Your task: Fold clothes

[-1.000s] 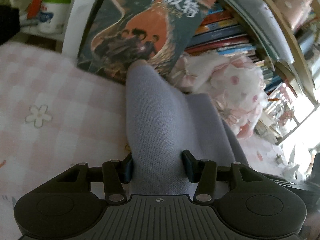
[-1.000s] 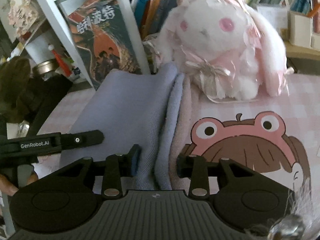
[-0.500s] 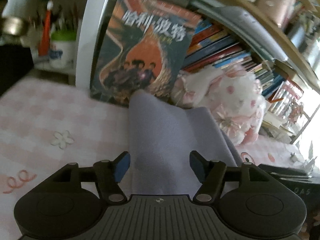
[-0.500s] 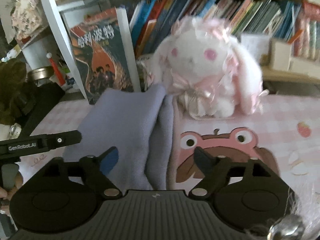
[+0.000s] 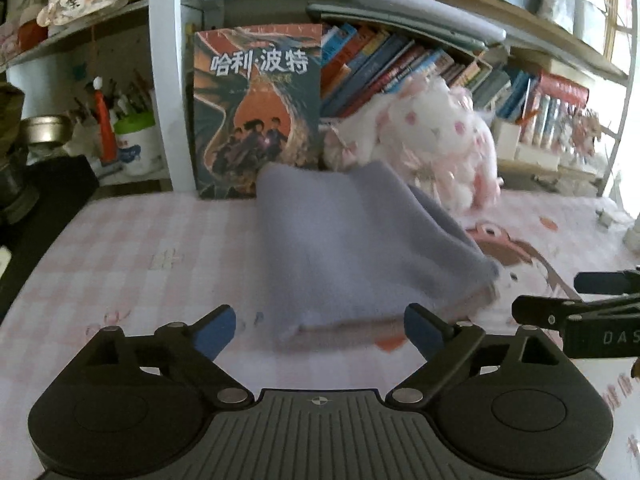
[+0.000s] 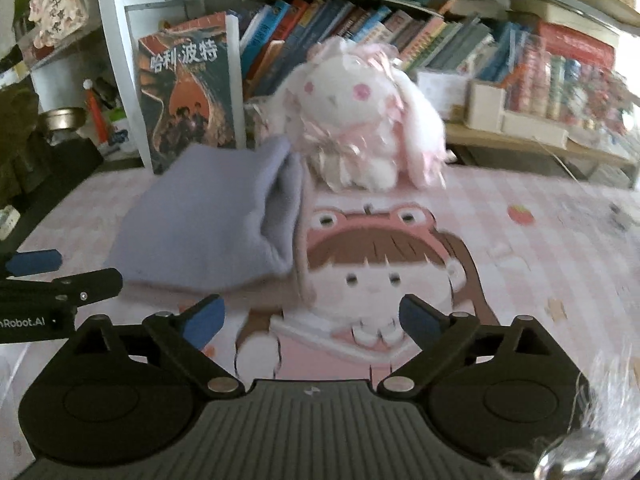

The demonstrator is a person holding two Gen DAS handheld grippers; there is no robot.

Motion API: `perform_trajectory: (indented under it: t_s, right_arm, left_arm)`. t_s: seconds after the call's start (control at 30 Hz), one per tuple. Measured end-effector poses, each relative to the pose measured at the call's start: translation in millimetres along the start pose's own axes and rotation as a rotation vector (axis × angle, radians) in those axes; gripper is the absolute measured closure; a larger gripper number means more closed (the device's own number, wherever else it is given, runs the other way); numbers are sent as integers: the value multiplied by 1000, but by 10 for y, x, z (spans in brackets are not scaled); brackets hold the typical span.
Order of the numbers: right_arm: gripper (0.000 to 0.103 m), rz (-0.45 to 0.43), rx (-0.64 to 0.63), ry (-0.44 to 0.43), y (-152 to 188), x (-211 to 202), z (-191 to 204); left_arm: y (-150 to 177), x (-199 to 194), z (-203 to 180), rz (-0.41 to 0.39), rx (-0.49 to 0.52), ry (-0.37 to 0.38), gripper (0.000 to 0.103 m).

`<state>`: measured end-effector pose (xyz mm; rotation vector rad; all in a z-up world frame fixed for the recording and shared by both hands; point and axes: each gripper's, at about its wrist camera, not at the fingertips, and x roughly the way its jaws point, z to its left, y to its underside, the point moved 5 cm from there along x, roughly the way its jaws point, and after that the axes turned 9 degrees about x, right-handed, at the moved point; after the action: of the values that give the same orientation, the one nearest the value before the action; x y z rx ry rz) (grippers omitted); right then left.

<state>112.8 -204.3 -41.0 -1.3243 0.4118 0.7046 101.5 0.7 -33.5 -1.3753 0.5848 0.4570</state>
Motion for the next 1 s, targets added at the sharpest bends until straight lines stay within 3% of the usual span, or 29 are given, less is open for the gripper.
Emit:
perform_trajectory:
  t_s: [0.33, 0.47, 1.0]
  right_arm:
    - [6, 20, -41, 32, 511, -268, 19]
    - [5, 27, -16, 16, 571, -310, 41]
    - [5, 14, -21, 17, 549, -326, 76]
  left_arm:
    - [447, -233, -158, 60, -14, -15, 8]
    - [468, -271, -196, 58, 16, -9, 8]
    - [431, -300, -142, 43, -22, -26, 8]
